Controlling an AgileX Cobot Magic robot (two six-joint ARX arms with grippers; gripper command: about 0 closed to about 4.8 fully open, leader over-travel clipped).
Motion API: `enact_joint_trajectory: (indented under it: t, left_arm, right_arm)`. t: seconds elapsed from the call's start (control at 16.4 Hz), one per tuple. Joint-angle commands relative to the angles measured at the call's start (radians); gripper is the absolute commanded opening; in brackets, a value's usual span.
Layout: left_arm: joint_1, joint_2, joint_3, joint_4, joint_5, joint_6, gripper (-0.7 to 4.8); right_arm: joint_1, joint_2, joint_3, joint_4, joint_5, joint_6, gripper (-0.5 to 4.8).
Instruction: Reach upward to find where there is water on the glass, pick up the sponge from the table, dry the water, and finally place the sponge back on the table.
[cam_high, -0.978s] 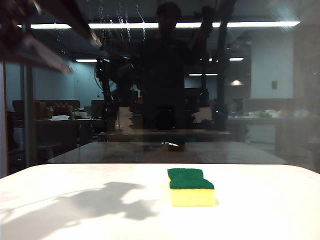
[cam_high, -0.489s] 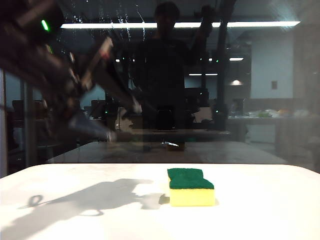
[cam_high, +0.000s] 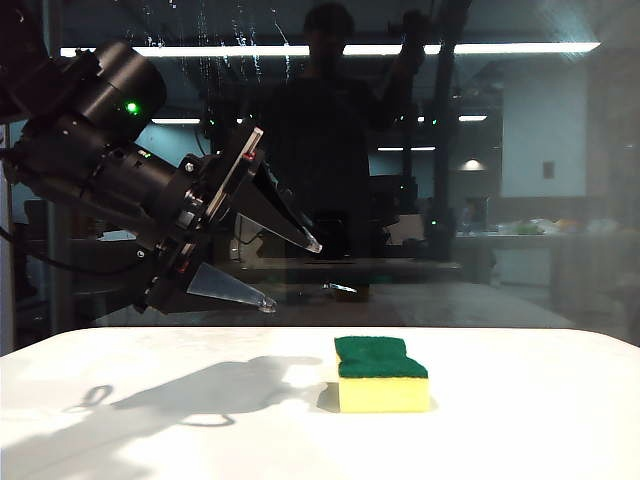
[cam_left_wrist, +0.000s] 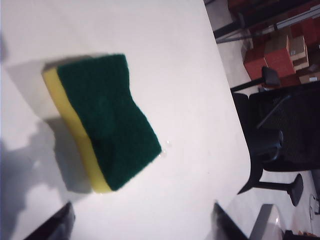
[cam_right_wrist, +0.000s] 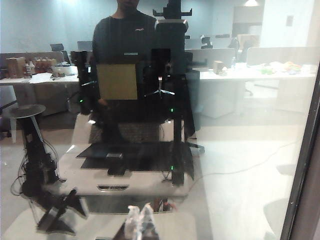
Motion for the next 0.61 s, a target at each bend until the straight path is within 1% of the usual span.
enact_joint_trajectory:
  t: [0.06, 0.18, 0.37, 0.61]
  left_arm:
    - [-0.001, 0.016, 0.004, 0.027, -0.007, 0.000, 3.50]
    - [-0.002, 0.066, 0.017, 0.028, 0.004, -0.015, 3.50]
    - [-0.021, 0.135, 0.060, 0.027, 0.006, -0.015, 3.50]
    - [-0.057, 0.225, 0.168, -0.002, 0.002, -0.018, 3.50]
  right_arm:
    - [0.000, -0.004, 0.003, 0.018, 0.001, -0.003, -0.09]
    - [0.000, -0.003, 0.003, 0.017, 0.001, -0.003, -0.09]
    - [0.000, -0.003, 0.003, 0.016, 0.001, -0.003, -0.09]
    - [0.000, -0.003, 0.003, 0.016, 0.001, -0.003, -0.09]
